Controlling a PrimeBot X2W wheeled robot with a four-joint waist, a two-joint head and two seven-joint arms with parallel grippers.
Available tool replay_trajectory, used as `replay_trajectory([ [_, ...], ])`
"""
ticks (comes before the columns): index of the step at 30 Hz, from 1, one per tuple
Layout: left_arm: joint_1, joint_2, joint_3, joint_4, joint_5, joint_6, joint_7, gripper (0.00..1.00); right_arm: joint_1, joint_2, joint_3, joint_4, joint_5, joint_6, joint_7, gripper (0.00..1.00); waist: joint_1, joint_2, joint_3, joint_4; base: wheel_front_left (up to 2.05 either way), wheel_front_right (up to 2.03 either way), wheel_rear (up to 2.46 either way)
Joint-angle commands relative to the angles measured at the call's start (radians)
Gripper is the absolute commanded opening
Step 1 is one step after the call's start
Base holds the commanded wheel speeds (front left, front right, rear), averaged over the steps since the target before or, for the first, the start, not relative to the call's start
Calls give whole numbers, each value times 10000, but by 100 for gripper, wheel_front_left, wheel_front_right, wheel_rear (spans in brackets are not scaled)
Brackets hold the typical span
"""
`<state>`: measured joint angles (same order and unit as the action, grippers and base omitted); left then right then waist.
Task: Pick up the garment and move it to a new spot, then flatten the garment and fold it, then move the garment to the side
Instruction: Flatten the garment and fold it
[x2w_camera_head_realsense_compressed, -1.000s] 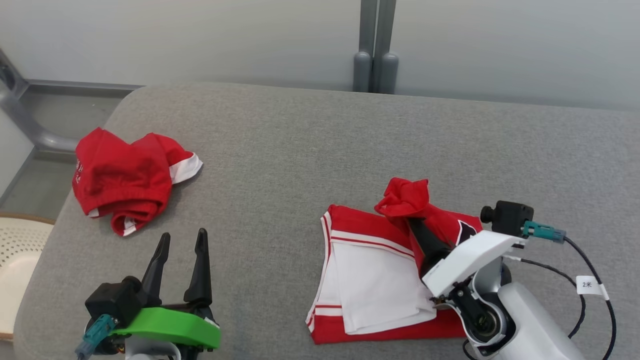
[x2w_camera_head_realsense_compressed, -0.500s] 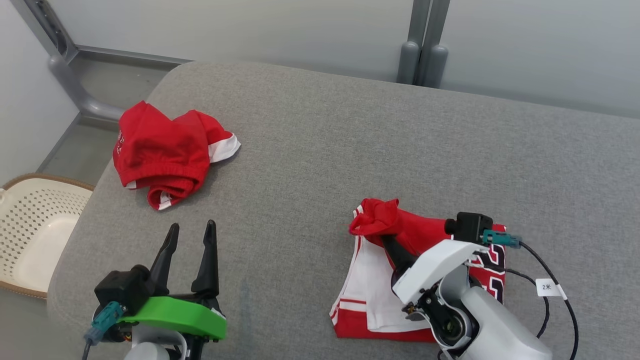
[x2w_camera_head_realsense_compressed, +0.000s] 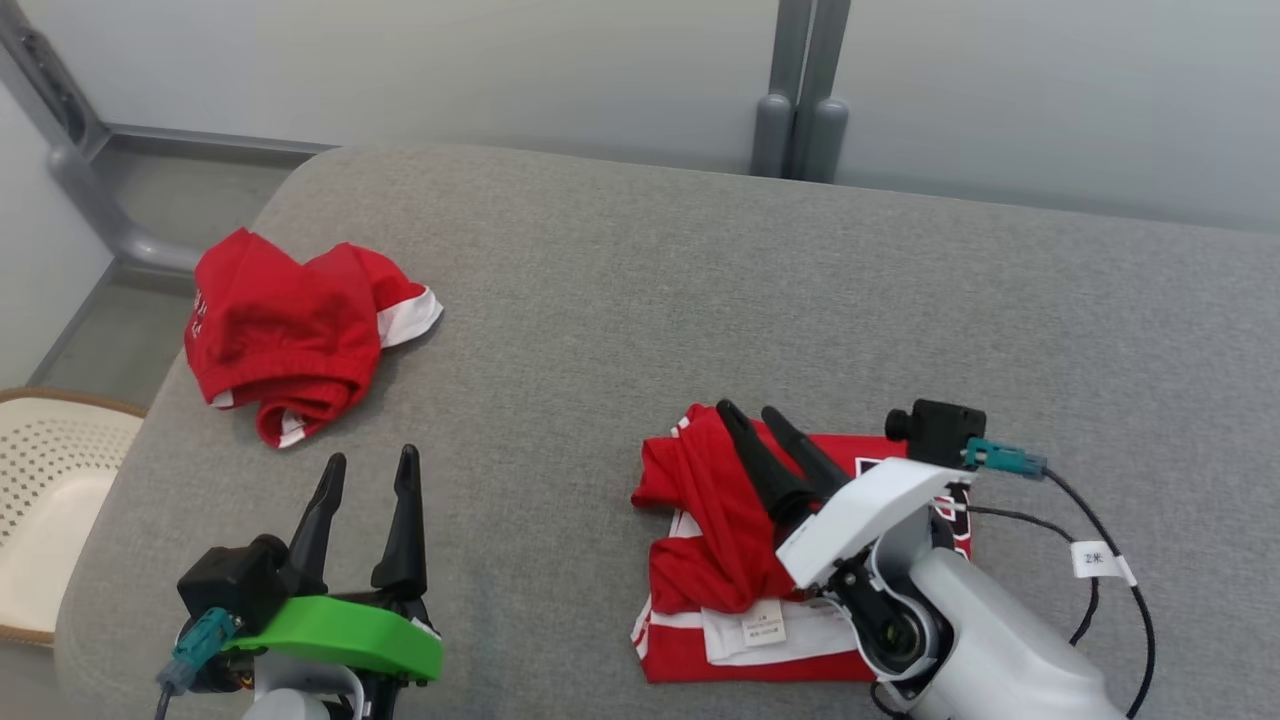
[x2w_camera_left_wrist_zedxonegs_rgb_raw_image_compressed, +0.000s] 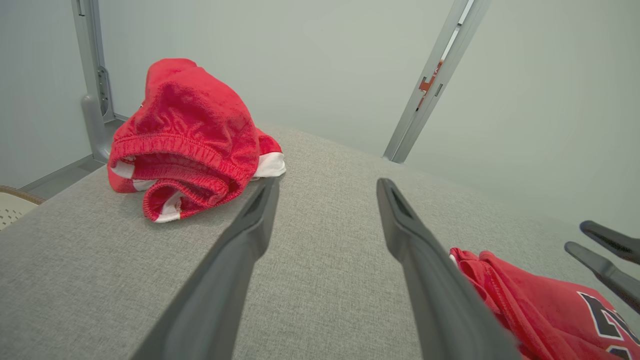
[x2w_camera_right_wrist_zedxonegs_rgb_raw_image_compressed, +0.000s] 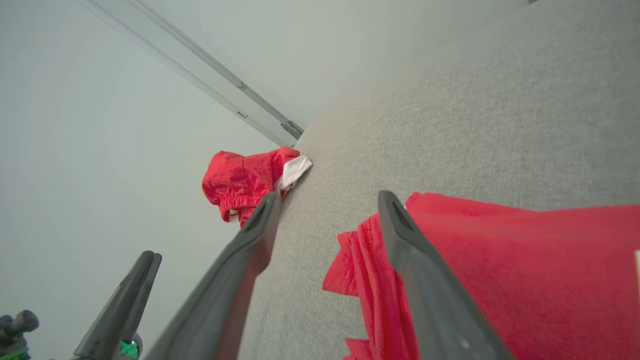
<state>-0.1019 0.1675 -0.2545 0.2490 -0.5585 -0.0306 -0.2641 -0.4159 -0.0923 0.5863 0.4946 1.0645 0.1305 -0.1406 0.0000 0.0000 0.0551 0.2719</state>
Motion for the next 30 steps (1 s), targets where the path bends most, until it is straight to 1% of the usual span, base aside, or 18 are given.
replay_trajectory([
  [1,142,14,66,-36,5,10,1,100,-65,-259,-23,-283,91,5,-187,100,0,0,-200,-479,0,0,0],
  [4,209,15,167,-88,20,47,1,100,6,-779,-108,-900,-22,5,-486,100,0,0,-313,-886,0,0,0],
  [8,361,17,381,-239,32,123,1,100,183,-1564,-549,-1430,-393,5,-829,100,0,0,-432,-1419,0,0,0],
  [11,469,-21,586,-426,80,192,1,100,385,-2147,-1166,-1584,-976,5,-1042,100,0,0,-467,-1754,0,0,0],
  [14,601,-71,804,-631,171,211,2,100,653,-2520,-1860,-1501,-1750,5,-1178,100,0,0,-451,-1987,0,0,0],
  [18,706,-140,1019,-830,436,185,2,100,1075,-2569,-2761,-1400,-2653,5,-1224,100,0,0,-381,-2160,0,0,0],
  [21,705,-204,1101,-897,618,130,2,100,1314,-2340,-3200,-1406,-3241,5,-1235,100,0,0,-333,-2196,0,0,0],
  [24,680,-288,1176,-955,794,80,0,100,1459,-2200,-3374,-1344,-3733,5,-1174,100,0,0,-352,-2138,0,0,0],
  [27,701,-369,1225,-945,942,22,0,100,1512,-2144,-3430,-1173,-4552,5,-1009,100,0,0,-401,-1982,0,0,0],
  [30,730,-444,1231,-924,1050,-41,2,100,1452,-1917,-3435,-1020,-5207,5,-837,99,0,0,-431,-1756,0,0,0],
])
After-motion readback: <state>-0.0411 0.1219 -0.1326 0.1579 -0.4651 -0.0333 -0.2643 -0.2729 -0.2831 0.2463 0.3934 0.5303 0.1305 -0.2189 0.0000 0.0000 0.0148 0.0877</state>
